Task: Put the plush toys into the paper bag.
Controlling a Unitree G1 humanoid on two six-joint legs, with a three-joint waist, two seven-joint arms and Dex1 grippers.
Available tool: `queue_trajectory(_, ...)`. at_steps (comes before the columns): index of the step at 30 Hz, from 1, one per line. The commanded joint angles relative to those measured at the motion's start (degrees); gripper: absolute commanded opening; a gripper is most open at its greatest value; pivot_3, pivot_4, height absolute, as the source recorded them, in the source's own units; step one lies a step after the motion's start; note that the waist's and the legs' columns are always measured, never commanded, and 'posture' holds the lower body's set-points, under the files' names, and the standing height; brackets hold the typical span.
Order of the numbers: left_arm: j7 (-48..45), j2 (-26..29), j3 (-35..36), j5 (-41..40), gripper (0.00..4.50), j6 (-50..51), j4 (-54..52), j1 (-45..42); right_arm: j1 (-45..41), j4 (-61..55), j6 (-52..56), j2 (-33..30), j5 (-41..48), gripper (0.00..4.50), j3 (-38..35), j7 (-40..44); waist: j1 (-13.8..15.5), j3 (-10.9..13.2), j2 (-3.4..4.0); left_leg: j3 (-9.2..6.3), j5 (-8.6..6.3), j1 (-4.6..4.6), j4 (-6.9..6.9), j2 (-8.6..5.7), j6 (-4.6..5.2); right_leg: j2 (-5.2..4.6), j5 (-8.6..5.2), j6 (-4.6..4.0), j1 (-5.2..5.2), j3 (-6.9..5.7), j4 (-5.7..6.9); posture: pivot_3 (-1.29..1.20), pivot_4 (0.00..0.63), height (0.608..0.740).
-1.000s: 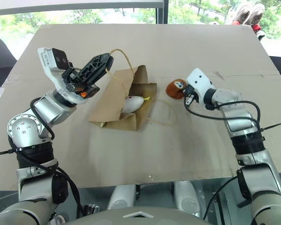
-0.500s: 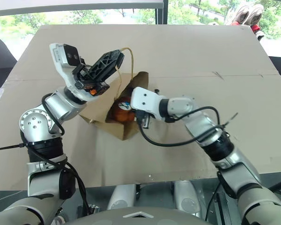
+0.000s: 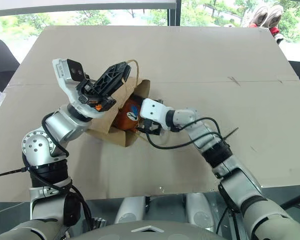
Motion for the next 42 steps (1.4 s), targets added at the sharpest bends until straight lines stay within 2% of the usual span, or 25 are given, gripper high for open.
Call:
queue_trajectory(1,-0.75,1.45,1.5,-1.9,0.0,-1.1,-1.49,-0.5,3.15,-14.58,9.2,-2.63,4.04,4.14,-5.33,0.27,-0.07,0.01,0.01,0.0,0.0,0.02,0.01,0.0,0.0,0.0,0.0,0.0,0.0,0.0,0.02,0.0,0.15,0.74)
queue_trajectory(5,-1.84,2.56,1.79,-1.84,0.0,-1.09,-0.4,-0.83,8.81,-29.96,24.02,-7.27,7.91,4.14,-9.88,-0.35,0.04,0.0,0.0,-0.02,0.01,0.03,-0.02,0.01,-0.02,0.01,0.0,0.0,0.01,-0.01,0.01,0.0,0.15,0.74)
queue_trajectory(8,-2.15,2.88,2.89,-3.81,0.0,-1.75,1.2,-2.72,13.61,-41.81,40.14,-7.84,15.22,4.14,-20.43,-3.26,0.37,0.01,0.02,-0.01,0.01,0.08,-0.01,0.01,-0.02,0.02,-0.01,-0.01,0.02,0.0,0.0,0.0,0.15,0.74)
queue_trajectory(13,-2.82,4.58,4.36,-7.81,0.0,-0.89,3.85,-5.68,19.62,-53.38,70.1,-1.07,25.51,4.14,-42.68,-5.98,0.62,-0.01,-0.01,-0.13,0.01,0.0,-0.01,-0.03,-0.03,0.0,-0.01,-0.02,0.05,-0.08,-0.05,0.0,0.15,0.74)
queue_trajectory(15,-2.89,4.95,4.19,-8.47,0.0,-0.48,4.27,-6.22,21.08,-55.08,77.26,2.12,27.54,4.14,-48.25,-5.94,0.52,0.0,0.0,-0.18,0.01,0.01,-0.02,-0.03,-0.02,0.02,-0.02,-0.03,0.06,-0.12,-0.05,0.0,0.15,0.74)
queue_trajectory(19,-2.94,5.16,3.56,-9.26,0.0,0.09,4.33,-6.26,21.15,-53.74,80.75,6.39,28.83,4.14,-51.43,-8.3,-0.22,0.01,0.04,-0.16,0.01,0.04,-0.04,-0.03,-0.02,0.02,-0.02,-0.03,0.05,-0.08,-0.04,0.0,0.15,0.74)
queue_trajectory(25,-3.4,5.03,2.65,-9.03,0.0,0.79,3.73,-5.83,14.68,-44.71,78.88,12.81,30.29,4.14,-54.21,-11.36,-0.24,0.02,0.05,-0.21,0.01,0.04,-0.04,-0.04,-0.02,0.04,-0.02,-0.03,0.02,-0.07,-0.04,0.0,0.15,0.74)
queue_trajectory(27,-3.4,4.83,2.35,-8.92,0.0,0.6,3.6,-5.86,14.99,-41.16,76.81,12.74,30.16,3.75,-51.08,-12.23,-0.14,0.01,0.04,-0.21,0.01,0.02,-0.06,-0.05,-0.02,0.04,-0.02,-0.03,0.02,-0.07,-0.05,0.0,0.15,0.74)
queue_trajectory(29,-3.25,4.73,2.25,-9.06,0.0,0.41,3.3,-5.84,15.97,-39.75,75.18,12.49,30.8,3.02,-48.12,-12.58,-0.07,0.02,0.05,-0.25,0.01,-0.02,-0.09,-0.07,-0.02,0.04,-0.02,-0.03,0.0,-0.09,-0.09,0.0,0.15,0.74)
queue_trajectory(34,-2.45,4.61,2.53,-9.69,0.0,-0.16,2.34,-5.23,16.45,-40.55,73.29,14.64,35.58,0.45,-48.52,-12.21,-0.24,0.03,0.06,-0.25,0.01,-0.02,-0.15,-0.07,-0.01,0.04,-0.03,-0.03,-0.03,-0.09,-0.08,0.0,0.15,0.74)
queue_trajectory(35,-2.25,4.56,2.58,-9.74,0.0,-0.32,2.13,-5.1,16.46,-41.08,73.6,14.85,36.74,0.1,-49.08,-12.17,-0.25,0.03,0.06,-0.25,0.01,-0.02,-0.15,-0.07,-0.01,0.04,-0.03,-0.03,-0.03,-0.09,-0.08,0.0,0.15,0.74)
queue_trajectory(37,-1.92,4.38,2.68,-9.7,0.0,-0.71,1.83,-4.94,16.12,-42.58,74.47,15.54,40.27,0.04,-51.14,-11.72,-0.23,0.03,0.06,-0.25,0.01,-0.01,-0.15,-0.06,-0.02,0.04,-0.02,-0.03,-0.03,-0.09,-0.08,0.0,0.15,0.74)
queue_trajectory(42,-1.16,3.93,3.25,-6.03,0.0,-3.35,3.96,-6.91,4.8,-45.17,78.51,21.22,57.27,0.04,-67.62,-15.47,-0.16,0.07,0.13,-0.25,0.01,-0.02,-0.13,-0.06,-0.02,0.04,-0.02,-0.03,-0.03,-0.09,-0.06,0.0,0.15,0.74)
